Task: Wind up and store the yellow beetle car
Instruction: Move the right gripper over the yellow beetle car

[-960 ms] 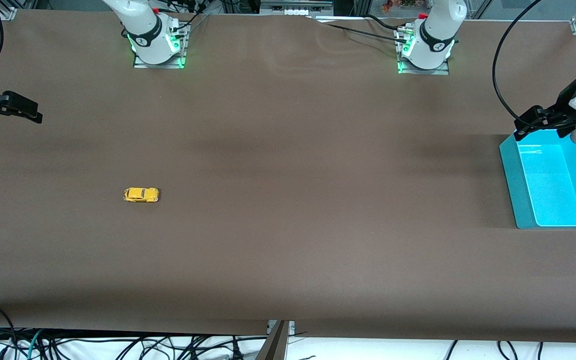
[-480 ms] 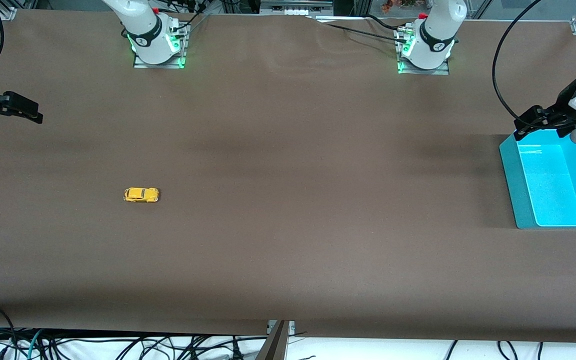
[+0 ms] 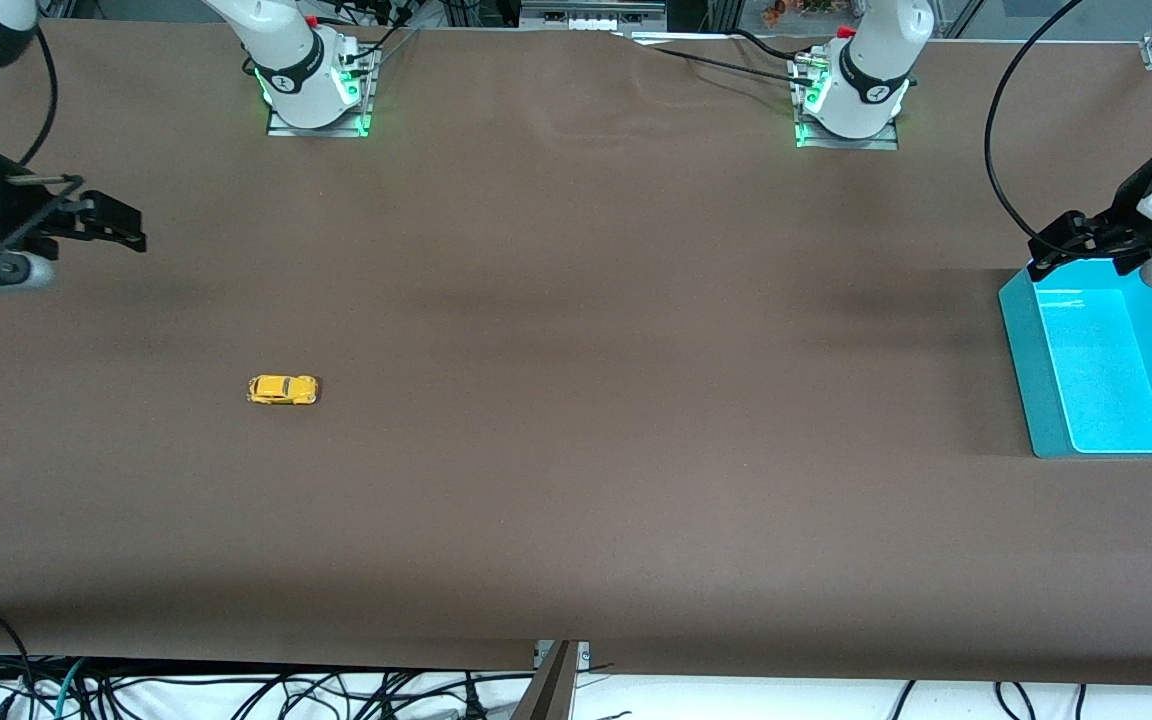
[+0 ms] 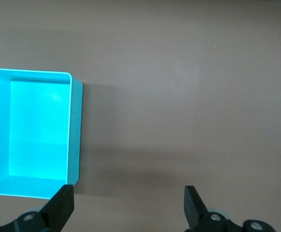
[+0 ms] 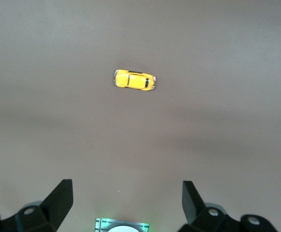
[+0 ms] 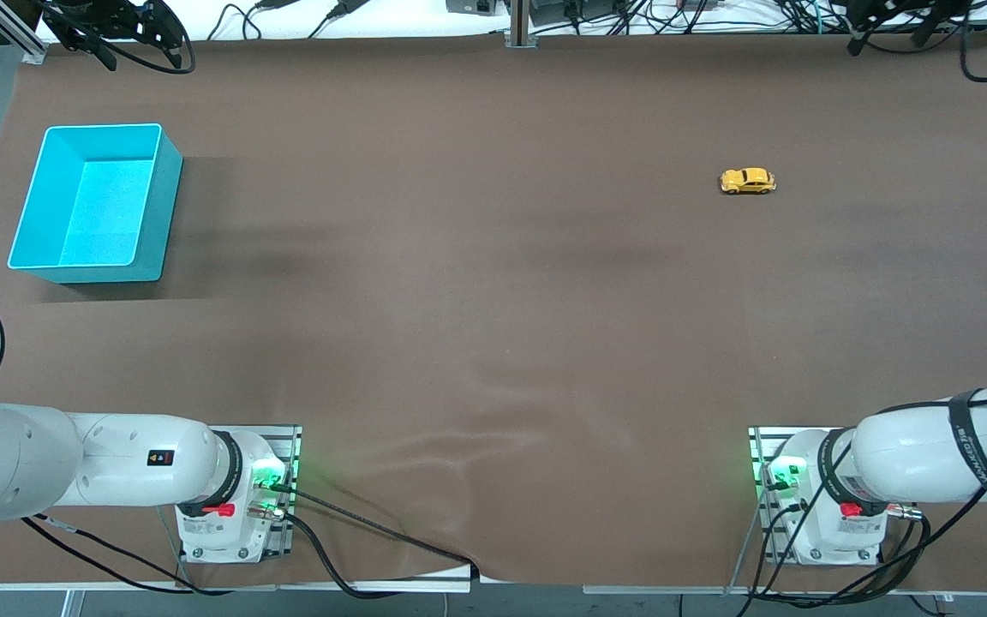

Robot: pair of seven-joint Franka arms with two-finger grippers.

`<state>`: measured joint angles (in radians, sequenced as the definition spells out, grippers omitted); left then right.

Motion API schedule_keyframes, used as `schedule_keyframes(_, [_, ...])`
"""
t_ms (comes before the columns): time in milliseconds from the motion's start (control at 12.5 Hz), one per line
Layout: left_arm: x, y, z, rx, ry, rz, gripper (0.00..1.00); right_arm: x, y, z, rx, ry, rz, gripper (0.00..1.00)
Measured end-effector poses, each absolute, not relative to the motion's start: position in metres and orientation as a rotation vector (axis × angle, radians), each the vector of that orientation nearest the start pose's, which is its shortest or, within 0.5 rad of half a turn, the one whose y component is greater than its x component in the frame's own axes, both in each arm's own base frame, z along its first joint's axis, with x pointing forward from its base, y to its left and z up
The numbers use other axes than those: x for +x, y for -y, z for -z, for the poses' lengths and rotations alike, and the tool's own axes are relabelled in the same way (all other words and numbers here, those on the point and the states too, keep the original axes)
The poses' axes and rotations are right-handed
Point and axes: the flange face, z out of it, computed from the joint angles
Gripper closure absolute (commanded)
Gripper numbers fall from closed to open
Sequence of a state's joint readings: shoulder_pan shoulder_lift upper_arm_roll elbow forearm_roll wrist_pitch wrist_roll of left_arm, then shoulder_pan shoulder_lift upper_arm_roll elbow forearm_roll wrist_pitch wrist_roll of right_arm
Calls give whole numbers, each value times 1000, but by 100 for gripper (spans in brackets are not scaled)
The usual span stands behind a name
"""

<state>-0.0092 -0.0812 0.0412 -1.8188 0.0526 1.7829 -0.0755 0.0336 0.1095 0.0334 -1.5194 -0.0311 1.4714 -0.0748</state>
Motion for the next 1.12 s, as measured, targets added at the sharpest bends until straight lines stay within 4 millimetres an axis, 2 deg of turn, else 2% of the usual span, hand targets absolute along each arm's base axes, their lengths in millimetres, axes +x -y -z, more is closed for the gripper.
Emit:
schedule_keyframes(320, [541,-23,-569,-3090,152,71,0,581,-42,-559,-3140,273,-302,0])
schedule_keyframes(480, [541,-23,-569,-3090,152,71,0,586,-50,-545,-3102,469,-340,0])
schedule_keyframes(640, [541,-23,-569,-3090,152,71,0,595,-50,-523,-3026,746,-373,0])
schedule_keyframes(880, [541,-23,-569,-3090,153,71,0,621,-48,-467,-2874,1193,-326,0])
schedule_keyframes(1120, [541,-23,-569,-3090,153,70,0,624,-50,-400,-2740,1475,-261,0])
